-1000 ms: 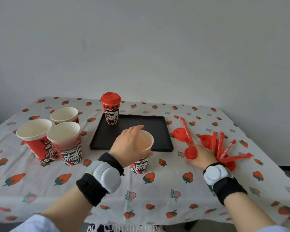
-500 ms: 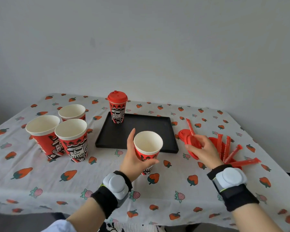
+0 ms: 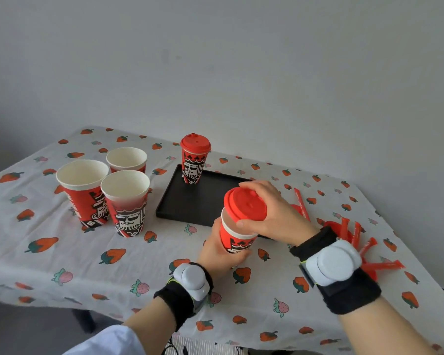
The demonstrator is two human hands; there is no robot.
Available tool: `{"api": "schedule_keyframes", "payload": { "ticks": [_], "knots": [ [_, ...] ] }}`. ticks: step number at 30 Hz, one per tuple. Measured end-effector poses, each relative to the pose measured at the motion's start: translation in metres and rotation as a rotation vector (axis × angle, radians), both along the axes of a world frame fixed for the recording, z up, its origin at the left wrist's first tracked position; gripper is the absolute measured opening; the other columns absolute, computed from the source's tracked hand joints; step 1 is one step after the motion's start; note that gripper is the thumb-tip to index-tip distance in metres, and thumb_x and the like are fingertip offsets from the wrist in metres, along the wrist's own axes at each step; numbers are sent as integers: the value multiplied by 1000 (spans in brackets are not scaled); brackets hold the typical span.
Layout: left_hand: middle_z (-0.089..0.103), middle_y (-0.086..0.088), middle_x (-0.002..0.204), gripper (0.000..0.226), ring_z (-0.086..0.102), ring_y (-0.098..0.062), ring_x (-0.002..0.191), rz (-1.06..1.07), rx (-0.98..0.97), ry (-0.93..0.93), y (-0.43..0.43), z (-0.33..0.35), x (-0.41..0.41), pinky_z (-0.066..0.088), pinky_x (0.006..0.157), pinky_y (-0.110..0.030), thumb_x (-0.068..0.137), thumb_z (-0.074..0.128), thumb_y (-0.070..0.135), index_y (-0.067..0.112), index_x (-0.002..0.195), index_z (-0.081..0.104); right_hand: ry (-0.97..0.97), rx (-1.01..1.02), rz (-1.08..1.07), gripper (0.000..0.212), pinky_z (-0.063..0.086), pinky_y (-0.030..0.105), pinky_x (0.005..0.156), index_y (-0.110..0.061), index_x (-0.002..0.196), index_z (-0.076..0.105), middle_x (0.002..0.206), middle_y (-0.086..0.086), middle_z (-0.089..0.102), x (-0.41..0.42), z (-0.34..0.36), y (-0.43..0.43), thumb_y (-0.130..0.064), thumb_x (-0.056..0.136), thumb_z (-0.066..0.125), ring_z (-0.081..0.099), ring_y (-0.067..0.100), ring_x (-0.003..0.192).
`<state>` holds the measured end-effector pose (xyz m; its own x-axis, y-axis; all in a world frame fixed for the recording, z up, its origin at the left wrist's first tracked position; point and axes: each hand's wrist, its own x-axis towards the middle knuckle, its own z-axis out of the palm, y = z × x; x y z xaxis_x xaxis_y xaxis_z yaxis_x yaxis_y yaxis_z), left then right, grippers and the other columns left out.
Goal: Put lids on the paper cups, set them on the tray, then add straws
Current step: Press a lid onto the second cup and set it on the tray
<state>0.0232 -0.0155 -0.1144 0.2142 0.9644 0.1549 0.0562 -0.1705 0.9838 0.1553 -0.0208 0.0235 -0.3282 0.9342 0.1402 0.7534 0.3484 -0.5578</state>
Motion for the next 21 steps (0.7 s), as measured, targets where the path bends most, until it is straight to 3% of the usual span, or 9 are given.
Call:
{"api": "schedule_keyframes", "payload": {
  "ticks": [2, 8, 17, 21],
  "knots": [
    [58, 8, 114, 84, 61, -2, 100, -18, 6, 0, 1, 1, 1, 52, 78, -16, 62, 79, 28, 30, 131, 31, -65, -27, 17, 76, 38, 23, 93, -36, 133, 32, 126, -17, 29, -2, -3, -1, -34, 71, 75, 31, 7, 121],
    [54, 6, 124, 87, 56, -3, 110, -18, 65, -30, 4, 1, 2, 48, 89, -16, 64, 80, 23, 27, 135, 30, -165, -53, 28, 76, 39, 29, 99, -36, 134, 31, 128, -12, 29, -2, -11, 0, -37, 71, 73, 30, 9, 124],
    [55, -1, 127, 90, 57, -12, 115, -13, 82, -51, 6, -3, 3, 51, 95, -35, 64, 83, 17, 21, 138, 31, -65, -36, 42, 75, 42, 26, 96, -38, 135, 29, 130, -15, 26, 3, -24, -5, -34, 74, 73, 29, 7, 124],
    [54, -1, 127, 89, 57, -11, 115, -12, 91, -42, 6, -2, 3, 51, 95, -36, 65, 84, 18, 21, 137, 32, 0, -64, 42, 71, 44, 31, 98, -48, 128, 26, 131, -15, 26, 4, -27, -7, -32, 76, 72, 30, 8, 125]
  ]
}}
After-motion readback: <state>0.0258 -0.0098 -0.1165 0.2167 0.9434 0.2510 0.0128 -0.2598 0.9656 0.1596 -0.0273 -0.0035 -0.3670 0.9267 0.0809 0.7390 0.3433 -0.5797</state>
